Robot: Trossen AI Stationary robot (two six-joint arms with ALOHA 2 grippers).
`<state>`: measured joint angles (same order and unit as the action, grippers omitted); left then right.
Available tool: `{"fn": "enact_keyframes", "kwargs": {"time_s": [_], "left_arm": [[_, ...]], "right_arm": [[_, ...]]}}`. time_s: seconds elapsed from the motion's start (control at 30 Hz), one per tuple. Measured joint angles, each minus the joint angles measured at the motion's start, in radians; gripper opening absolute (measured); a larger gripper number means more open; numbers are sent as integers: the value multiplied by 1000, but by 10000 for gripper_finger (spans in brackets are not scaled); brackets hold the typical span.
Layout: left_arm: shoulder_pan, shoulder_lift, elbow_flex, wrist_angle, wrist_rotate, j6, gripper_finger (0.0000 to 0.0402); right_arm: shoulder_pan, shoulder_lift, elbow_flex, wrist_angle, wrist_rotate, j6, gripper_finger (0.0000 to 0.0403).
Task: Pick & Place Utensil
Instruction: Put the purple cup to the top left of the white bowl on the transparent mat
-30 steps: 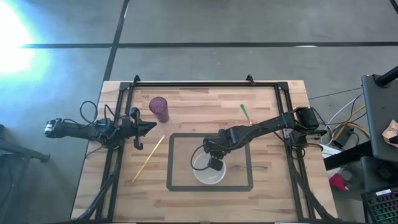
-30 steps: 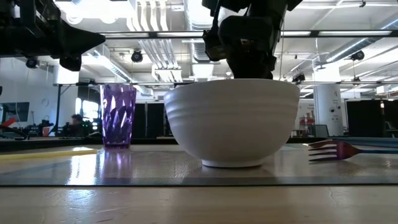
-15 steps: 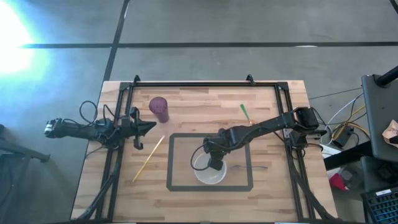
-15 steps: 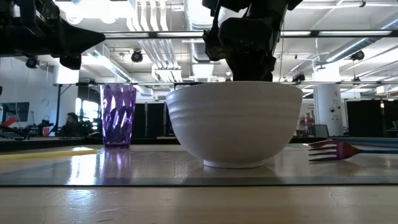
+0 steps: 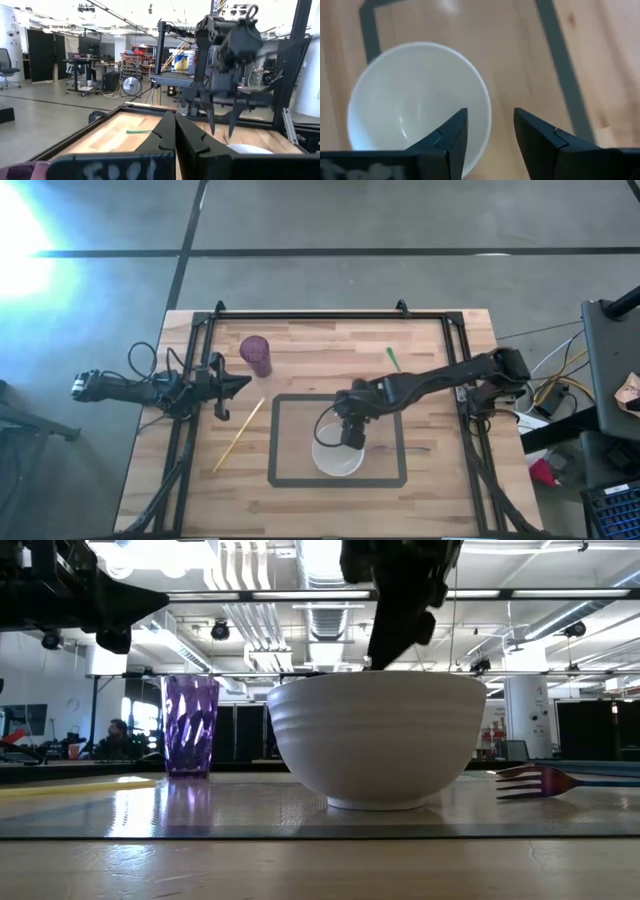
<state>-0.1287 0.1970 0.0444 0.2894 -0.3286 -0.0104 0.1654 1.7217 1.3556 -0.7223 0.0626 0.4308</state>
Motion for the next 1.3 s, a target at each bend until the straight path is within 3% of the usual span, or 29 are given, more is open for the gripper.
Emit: {"fn": "enact_keyframes", "kwargs": {"time_s": [0.3, 0.43, 0.67, 0.87, 1.07, 1.3], "left_arm": [[0, 2, 0, 1, 1, -15, 3], [0, 2, 0, 2, -30, -17, 35], [1, 2, 25, 6, -254, -53, 130], [1, 21, 115, -13, -360, -66, 166], [9, 84, 290, -332, -520, -241, 167], [77, 229, 524, -711, -537, -502, 167]], "right_arm": [[0, -127, -6, -5, 72, -156, 143], [0, -178, -26, -6, 89, -174, 135], [0, -288, -93, -15, 201, -177, 124], [-1, -414, -171, -7, 238, -173, 121], [-1, -534, -280, 45, 239, -167, 129], [0, -625, -387, 93, 239, -103, 123]]}}
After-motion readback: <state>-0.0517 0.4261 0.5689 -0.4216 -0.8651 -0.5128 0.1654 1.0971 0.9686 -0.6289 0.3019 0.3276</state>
